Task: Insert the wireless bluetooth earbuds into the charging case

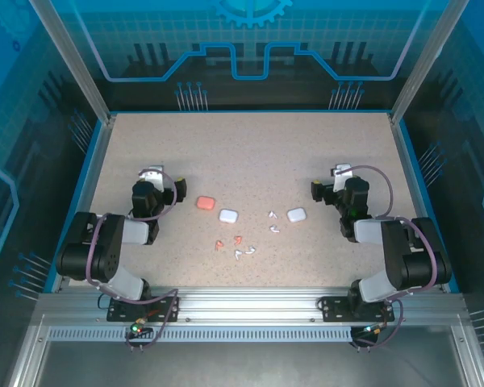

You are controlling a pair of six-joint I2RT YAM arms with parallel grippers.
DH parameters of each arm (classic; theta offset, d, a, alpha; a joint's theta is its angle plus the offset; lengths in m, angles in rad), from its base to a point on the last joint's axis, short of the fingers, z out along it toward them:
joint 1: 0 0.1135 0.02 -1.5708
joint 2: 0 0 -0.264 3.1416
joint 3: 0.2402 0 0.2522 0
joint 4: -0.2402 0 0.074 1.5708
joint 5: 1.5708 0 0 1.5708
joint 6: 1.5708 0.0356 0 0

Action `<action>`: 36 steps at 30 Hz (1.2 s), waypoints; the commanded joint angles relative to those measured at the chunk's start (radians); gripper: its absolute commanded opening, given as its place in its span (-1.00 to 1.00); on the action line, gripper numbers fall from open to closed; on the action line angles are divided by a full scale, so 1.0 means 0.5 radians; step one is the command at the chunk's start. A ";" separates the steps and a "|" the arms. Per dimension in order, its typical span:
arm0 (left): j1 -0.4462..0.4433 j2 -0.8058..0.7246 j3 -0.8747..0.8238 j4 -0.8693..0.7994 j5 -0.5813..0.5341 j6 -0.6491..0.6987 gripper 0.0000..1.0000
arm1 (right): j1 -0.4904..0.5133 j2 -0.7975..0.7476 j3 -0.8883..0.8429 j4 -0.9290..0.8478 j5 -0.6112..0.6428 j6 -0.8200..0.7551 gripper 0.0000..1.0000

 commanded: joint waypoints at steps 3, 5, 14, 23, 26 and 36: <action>0.008 -0.015 0.030 -0.004 0.047 0.005 0.98 | -0.009 0.017 0.028 0.023 -0.007 -0.004 1.00; 0.007 -0.013 0.030 -0.006 0.049 0.005 0.98 | -0.010 0.017 0.028 0.022 -0.006 -0.003 1.00; 0.007 -0.015 0.030 -0.010 0.051 0.001 0.98 | -0.010 0.017 0.028 0.022 -0.006 -0.004 1.00; 0.013 -0.030 -0.067 0.174 0.054 0.000 0.98 | -0.038 -0.061 0.036 -0.048 -0.024 0.028 1.00; 0.010 -0.197 -0.226 0.319 -0.007 -0.011 0.97 | -0.040 -0.311 0.083 -0.371 -0.027 0.005 1.00; 0.001 -1.223 0.273 -1.403 -0.419 -0.475 0.98 | -0.015 -1.090 0.414 -1.622 -0.073 0.082 1.00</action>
